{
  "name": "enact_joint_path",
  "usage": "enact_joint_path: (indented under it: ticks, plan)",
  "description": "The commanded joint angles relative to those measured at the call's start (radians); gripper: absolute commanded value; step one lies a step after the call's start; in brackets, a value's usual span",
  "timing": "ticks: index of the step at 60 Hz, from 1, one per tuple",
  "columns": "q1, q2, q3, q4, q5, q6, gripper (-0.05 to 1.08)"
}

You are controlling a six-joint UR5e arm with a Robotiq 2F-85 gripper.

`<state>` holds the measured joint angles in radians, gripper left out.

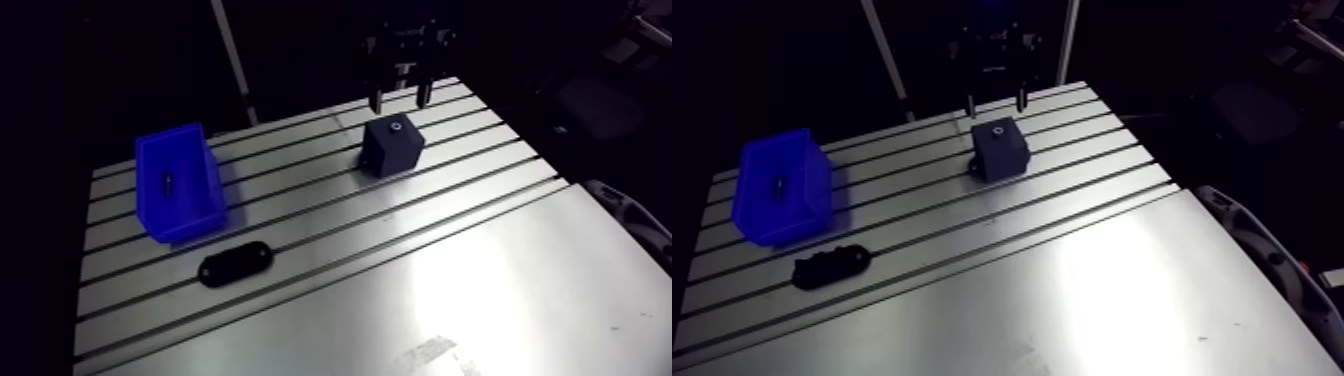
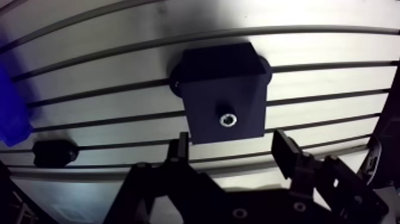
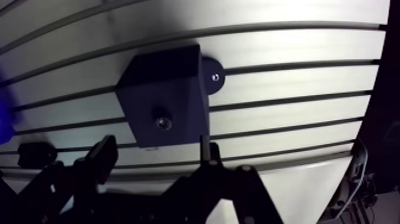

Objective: Pick up the M10 bolt and insert it into the hole until fully seated.

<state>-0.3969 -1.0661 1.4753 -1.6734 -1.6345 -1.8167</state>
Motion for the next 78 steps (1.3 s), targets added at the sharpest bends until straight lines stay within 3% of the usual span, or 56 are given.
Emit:
enact_joint_path:
  ticks: [1, 12, 26, 35, 45, 57, 78]
  plan:
    - [0.0, -0.007, -0.005, -0.002, 0.003, 0.0, 0.0]
    - [0.002, -0.054, -0.011, 0.006, 0.006, 0.0, 0.0]
    - [0.066, -0.173, -0.032, 0.086, -0.004, 0.009, 0.0]
    - [0.096, -0.252, -0.033, 0.11, 0.001, 0.025, 0.0]
    - [0.204, -0.315, -0.031, 0.115, -0.003, 0.069, 0.0]
    - [0.328, -0.369, -0.034, 0.19, 0.028, 0.131, 0.01]
    - [0.381, -0.454, -0.022, 0.232, 0.031, 0.152, 0.01]
